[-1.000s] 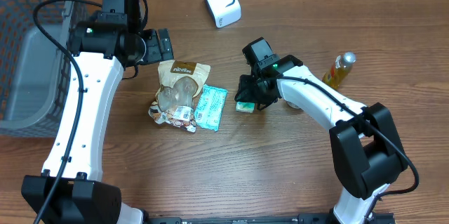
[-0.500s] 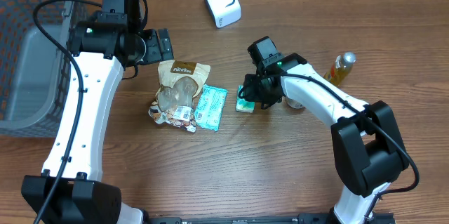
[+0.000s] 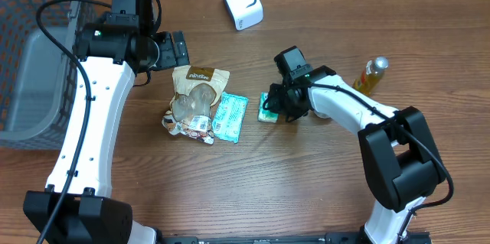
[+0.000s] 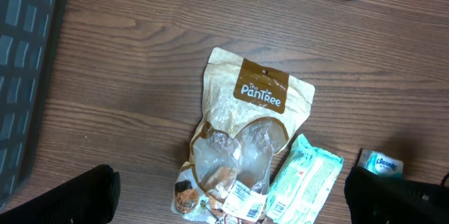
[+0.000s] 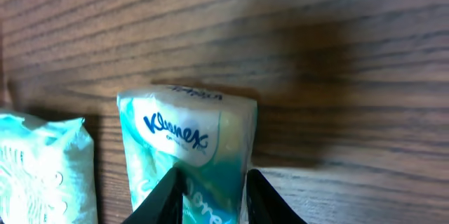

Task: Scan the item barcode

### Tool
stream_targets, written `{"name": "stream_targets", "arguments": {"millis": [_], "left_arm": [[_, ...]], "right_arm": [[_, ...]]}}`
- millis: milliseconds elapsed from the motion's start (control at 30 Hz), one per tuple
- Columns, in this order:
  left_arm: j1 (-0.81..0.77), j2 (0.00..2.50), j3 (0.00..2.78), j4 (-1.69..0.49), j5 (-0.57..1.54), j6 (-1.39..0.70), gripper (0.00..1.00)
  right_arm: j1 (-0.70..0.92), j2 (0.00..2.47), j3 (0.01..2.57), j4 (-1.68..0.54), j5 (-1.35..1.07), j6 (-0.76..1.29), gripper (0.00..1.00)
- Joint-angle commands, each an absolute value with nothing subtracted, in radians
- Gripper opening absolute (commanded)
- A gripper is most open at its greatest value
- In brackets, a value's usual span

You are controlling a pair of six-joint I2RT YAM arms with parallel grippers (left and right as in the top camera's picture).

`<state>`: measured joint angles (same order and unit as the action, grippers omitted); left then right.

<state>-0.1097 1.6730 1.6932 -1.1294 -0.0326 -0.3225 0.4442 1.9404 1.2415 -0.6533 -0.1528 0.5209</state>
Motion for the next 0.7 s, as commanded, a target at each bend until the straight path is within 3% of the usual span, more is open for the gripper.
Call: {"name": "stream_targets", "arguments": {"millis": [0, 267, 433, 667], "left_arm": [[-0.112, 1.676, 1.702, -1.126, -0.026, -0.329, 1.0], [-0.112, 1.676, 1.702, -1.126, -0.026, -0.329, 1.0], [-0.112, 1.676, 1.702, -1.125, -0.025, -0.329, 1.0], [-0.112, 1.676, 1.702, -1.126, -0.025, -0.329, 1.0]], "right_arm": [[0.434, 1.945, 1.23, -0.647, -0.159, 0.528, 0.25], [0.434, 1.95, 1.147, -0.561, -0.168, 0.558, 0.2], [0.431, 1.945, 1.14, -0.557, -0.188, 0.557, 0.03], [0.423, 1.861, 1.267, -0.681, -0.234, 0.404, 0.04]]}}
